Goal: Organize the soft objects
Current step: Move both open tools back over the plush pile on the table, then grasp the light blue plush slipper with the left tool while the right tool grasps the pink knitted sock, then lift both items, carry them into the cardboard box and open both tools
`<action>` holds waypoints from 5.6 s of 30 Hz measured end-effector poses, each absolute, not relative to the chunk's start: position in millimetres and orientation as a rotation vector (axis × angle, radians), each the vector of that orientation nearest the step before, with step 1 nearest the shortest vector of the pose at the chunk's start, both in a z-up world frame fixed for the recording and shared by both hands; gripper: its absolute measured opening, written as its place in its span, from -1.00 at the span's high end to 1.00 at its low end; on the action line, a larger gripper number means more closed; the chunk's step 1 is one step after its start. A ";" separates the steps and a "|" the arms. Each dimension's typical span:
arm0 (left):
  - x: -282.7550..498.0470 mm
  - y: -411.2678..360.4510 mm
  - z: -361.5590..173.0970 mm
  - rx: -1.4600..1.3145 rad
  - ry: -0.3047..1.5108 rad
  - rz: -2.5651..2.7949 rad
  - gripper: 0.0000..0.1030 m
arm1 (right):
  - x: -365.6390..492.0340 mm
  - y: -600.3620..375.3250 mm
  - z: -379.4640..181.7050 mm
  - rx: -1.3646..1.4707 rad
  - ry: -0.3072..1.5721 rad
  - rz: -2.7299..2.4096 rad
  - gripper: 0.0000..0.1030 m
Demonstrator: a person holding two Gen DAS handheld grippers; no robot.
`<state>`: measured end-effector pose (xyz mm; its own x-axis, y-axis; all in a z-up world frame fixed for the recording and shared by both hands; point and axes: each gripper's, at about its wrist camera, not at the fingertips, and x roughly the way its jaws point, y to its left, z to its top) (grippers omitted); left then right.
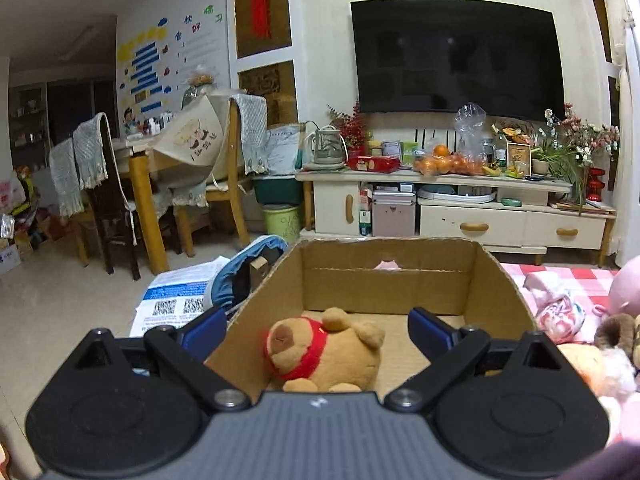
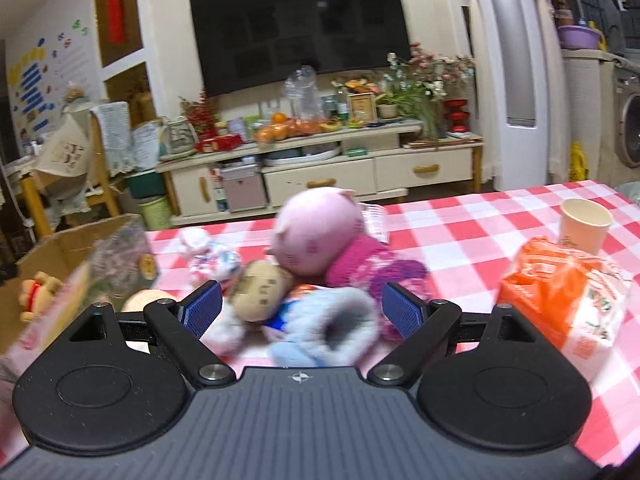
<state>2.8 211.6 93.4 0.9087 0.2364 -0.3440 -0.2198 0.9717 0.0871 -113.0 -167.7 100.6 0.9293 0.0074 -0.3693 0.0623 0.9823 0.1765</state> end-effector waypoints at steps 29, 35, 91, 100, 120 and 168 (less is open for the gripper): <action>-20.9 79.3 101.1 0.124 0.412 -0.227 -0.98 | -82.7 -213.9 67.8 0.282 0.447 -0.106 -1.00; -19.3 44.8 86.3 0.131 0.487 -0.359 -0.98 | -62.0 -224.4 64.3 0.270 0.453 -0.085 -1.00; 42.2 -33.0 32.5 0.099 0.723 -0.409 0.39 | 10.5 -253.6 33.2 0.366 0.601 0.084 -0.74; 30.4 -21.0 39.9 0.066 0.742 -0.438 0.40 | -0.7 -248.2 35.9 0.329 0.588 0.034 -0.65; 7.7 30.8 70.6 -0.033 0.651 -0.462 0.40 | -45.6 -238.8 35.8 0.409 0.539 -0.069 -0.64; -6.5 241.1 112.4 -0.371 0.478 0.017 0.38 | 21.4 -74.0 117.9 0.307 0.421 0.356 -0.65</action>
